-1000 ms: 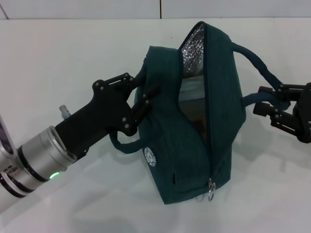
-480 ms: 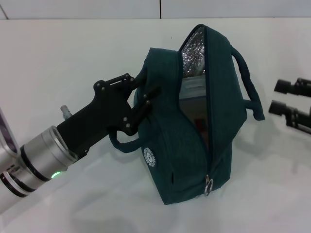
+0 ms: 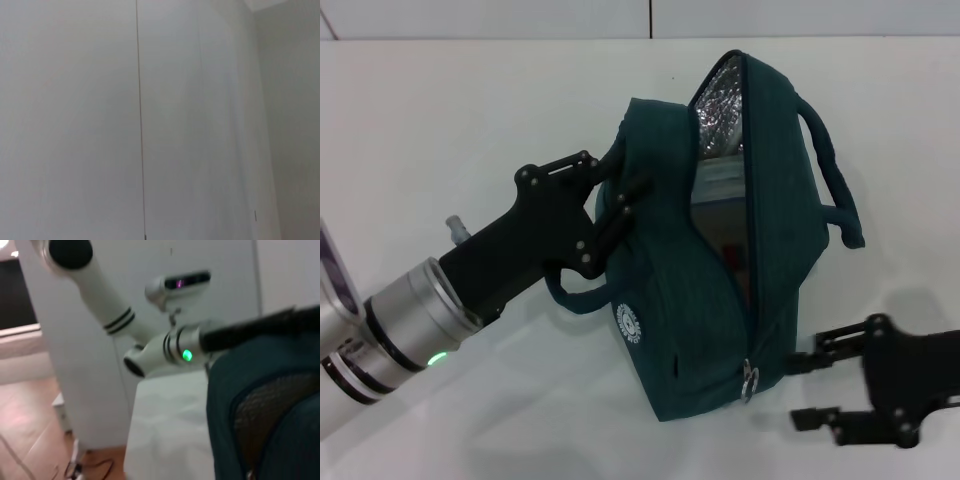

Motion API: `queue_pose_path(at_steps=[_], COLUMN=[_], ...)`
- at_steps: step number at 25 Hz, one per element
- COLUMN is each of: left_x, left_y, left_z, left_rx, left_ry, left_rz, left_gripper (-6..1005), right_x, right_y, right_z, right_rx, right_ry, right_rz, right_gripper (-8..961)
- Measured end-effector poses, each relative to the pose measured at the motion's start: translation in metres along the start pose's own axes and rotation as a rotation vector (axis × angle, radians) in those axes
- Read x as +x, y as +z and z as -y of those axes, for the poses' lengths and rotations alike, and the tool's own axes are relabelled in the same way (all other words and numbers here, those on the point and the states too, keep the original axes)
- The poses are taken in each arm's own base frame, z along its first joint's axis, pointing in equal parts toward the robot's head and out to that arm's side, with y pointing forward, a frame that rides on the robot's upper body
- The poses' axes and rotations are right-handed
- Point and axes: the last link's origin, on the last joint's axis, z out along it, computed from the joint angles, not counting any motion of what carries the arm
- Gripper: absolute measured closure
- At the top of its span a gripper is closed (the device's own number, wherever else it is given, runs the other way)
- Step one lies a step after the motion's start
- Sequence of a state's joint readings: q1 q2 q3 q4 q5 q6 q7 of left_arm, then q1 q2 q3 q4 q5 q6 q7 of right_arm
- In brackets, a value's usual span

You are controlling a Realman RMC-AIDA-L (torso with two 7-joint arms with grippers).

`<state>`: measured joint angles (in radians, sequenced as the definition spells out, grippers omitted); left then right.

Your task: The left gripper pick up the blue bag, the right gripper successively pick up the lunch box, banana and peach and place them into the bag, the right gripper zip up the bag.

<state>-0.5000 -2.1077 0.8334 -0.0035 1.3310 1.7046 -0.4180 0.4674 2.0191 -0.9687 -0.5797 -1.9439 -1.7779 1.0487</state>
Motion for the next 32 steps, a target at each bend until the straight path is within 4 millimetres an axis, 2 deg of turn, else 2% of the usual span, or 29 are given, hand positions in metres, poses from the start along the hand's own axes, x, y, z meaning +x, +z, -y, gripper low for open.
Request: queue_pose_path(at_steps=[10,17,32], left_x=[0.0,0.001,0.001], left_y=[0.001,0.005,0.01], left_z=[0.0,0.0,0.004], left_rx=[-0.003,-0.009,-0.004], left_ry=[-0.001,-0.005,0.002], left_rz=[0.001,-0.005,-0.003], left_gripper=[670,654,619], right_x=[-0.002,-0.001,-0.006], right_y=[0.03,0.044,0.05], right_z=[0.021,0.018,0.02], right_rx=[0.004,-0.066,-0.085], right_ry=[0.032,0.02,-0.009], right_rz=[-0.04,-0.086,-0.092], right_gripper=[490,519,581])
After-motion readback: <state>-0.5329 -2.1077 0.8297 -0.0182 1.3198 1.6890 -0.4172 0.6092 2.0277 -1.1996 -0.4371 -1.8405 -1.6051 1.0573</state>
